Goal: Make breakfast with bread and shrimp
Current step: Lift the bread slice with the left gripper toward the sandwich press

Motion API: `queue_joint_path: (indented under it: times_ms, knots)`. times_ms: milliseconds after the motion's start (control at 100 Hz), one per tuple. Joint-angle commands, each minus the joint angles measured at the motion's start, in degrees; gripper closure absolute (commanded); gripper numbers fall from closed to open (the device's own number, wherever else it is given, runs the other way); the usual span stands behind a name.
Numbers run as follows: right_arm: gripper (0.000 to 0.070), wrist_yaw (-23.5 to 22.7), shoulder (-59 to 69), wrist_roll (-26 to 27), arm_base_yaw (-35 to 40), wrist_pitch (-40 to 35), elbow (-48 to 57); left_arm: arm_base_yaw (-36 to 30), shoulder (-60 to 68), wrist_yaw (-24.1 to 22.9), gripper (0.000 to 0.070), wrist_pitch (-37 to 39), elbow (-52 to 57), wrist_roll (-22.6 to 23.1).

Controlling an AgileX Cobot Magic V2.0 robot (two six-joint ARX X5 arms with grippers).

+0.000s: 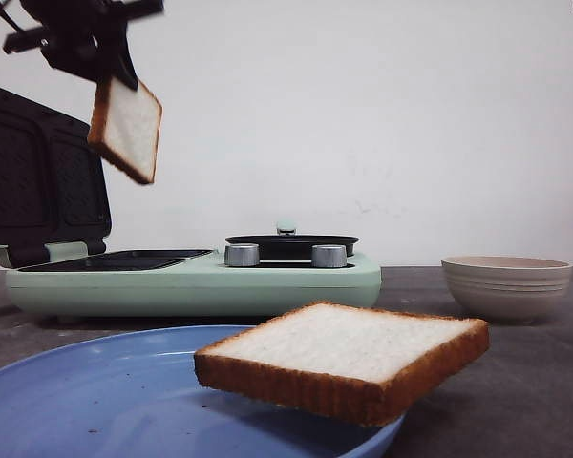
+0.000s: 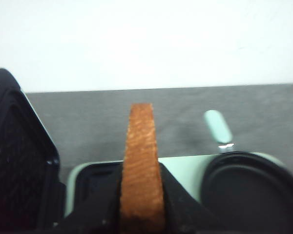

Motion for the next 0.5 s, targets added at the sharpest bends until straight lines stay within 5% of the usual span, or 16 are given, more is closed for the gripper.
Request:
queue_joint_path:
  times_ms: [0,280,490]
  knots:
    - [0.019,0.0,0.8,-0.1,0.5,0.2,1.0,-1.2,2.3,-3.0,0.0699,2.3,1.4,7.8]
    - [0.019,0.2,3.8,-1.8,2.4,0.4,1.0,-5.4,8.8,-13.7,0.0699,8.6,1.5,23.1]
    - [0.019,0.2,6.2,-1.8,2.7,0.4,1.0,-6.7,12.8,-14.4,0.07,16.5,1.5,35.9]
